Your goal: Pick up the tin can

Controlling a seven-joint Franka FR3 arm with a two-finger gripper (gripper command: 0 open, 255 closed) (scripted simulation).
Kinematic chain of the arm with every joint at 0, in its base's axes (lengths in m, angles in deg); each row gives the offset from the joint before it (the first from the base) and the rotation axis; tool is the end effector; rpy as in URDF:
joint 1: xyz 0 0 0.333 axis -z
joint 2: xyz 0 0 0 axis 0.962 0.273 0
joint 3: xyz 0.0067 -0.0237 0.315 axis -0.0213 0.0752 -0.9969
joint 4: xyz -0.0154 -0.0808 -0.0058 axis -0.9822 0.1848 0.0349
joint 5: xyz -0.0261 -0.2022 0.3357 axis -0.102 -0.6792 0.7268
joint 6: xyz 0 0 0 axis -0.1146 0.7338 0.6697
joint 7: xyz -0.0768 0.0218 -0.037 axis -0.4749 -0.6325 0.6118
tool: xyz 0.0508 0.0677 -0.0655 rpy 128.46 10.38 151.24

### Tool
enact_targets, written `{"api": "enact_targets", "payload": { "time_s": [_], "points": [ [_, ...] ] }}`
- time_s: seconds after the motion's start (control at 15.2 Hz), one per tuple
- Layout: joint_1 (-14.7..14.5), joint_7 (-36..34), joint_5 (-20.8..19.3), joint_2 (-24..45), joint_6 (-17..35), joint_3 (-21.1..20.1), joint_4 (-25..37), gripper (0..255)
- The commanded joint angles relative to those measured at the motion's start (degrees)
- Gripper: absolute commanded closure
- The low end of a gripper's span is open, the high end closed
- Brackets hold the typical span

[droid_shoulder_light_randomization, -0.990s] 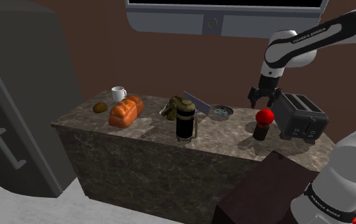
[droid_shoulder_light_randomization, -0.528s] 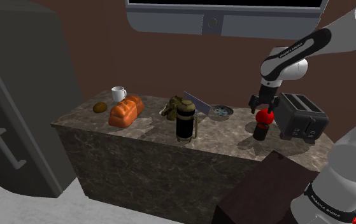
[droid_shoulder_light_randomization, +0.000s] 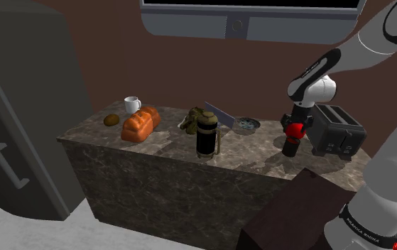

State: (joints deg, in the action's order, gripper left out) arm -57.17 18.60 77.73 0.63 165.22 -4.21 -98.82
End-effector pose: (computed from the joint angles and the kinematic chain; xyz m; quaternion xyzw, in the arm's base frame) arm 0.3804 -0.3138 0.2772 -0.9322 0.3619 0.0019 0.0022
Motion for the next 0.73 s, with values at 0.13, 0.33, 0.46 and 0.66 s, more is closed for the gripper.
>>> {"api": "enact_targets", "payload": {
  "time_s": [0.13,0.33,0.46,0.66],
  "points": [
    [0.8,2.1,2.6,3.8,2.8,-0.1,0.9,0],
    [1.2,3.3,4.3,6.0,4.9,-0.7,0.8,0],
    [1.5,3.9,5.2,7.2,6.0,-1.1,0.8,0],
    [1.5,3.9,5.2,7.2,6.0,-1.1,0.8,255]
  ]
}}
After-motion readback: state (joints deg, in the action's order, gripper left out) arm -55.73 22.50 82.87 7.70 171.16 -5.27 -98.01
